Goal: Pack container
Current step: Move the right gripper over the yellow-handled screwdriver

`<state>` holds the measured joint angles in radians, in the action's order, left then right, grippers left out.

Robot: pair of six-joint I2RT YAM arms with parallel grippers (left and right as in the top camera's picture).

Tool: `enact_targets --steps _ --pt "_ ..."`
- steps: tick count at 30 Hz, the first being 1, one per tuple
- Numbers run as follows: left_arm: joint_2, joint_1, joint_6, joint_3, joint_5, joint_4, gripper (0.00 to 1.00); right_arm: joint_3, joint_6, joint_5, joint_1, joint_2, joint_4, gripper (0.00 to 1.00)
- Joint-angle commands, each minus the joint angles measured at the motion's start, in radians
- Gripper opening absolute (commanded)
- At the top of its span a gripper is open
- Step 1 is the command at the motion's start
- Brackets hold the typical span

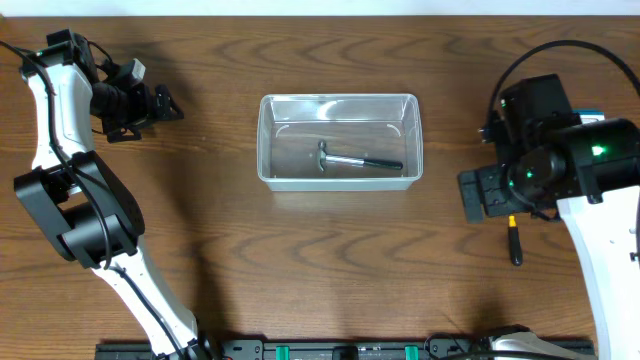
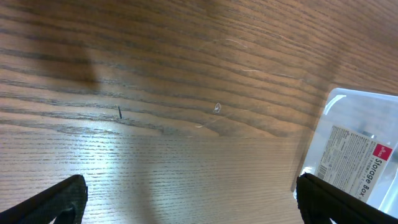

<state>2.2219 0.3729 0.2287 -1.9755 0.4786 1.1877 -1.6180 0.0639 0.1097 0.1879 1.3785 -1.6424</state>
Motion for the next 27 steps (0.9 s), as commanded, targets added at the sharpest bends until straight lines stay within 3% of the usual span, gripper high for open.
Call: enact_targets --steps 1,6,10,14,20,27 --pt "-0.03 0.002 0.001 -0.02 -0.005 0.002 0.98 0.004 -0.012 0.013 -0.086 -0.011 0.023 0.99" --pt "-0.03 0.002 0.001 -0.02 -0.005 0.002 0.98 0.004 -0.07 -0.079 -0.251 -0.005 0.077 0.99" --pt "-0.03 0.002 0.001 -0.02 -0.005 0.002 0.98 0.005 -0.239 -0.106 -0.356 0.018 0.074 0.99" --pt "-0.03 0.002 0.001 -0.02 -0.005 0.002 0.98 0.006 -0.392 -0.258 -0.413 0.049 0.085 0.99" --pt "-0.03 0.002 0.001 -0.02 -0.005 0.002 0.98 0.006 -0.405 -0.091 -0.446 0.132 0.143 0.99" --pt "-0.03 0.002 0.001 -0.02 -0.005 0.002 0.98 0.006 -0.375 -0.119 -0.449 0.195 0.159 0.99"
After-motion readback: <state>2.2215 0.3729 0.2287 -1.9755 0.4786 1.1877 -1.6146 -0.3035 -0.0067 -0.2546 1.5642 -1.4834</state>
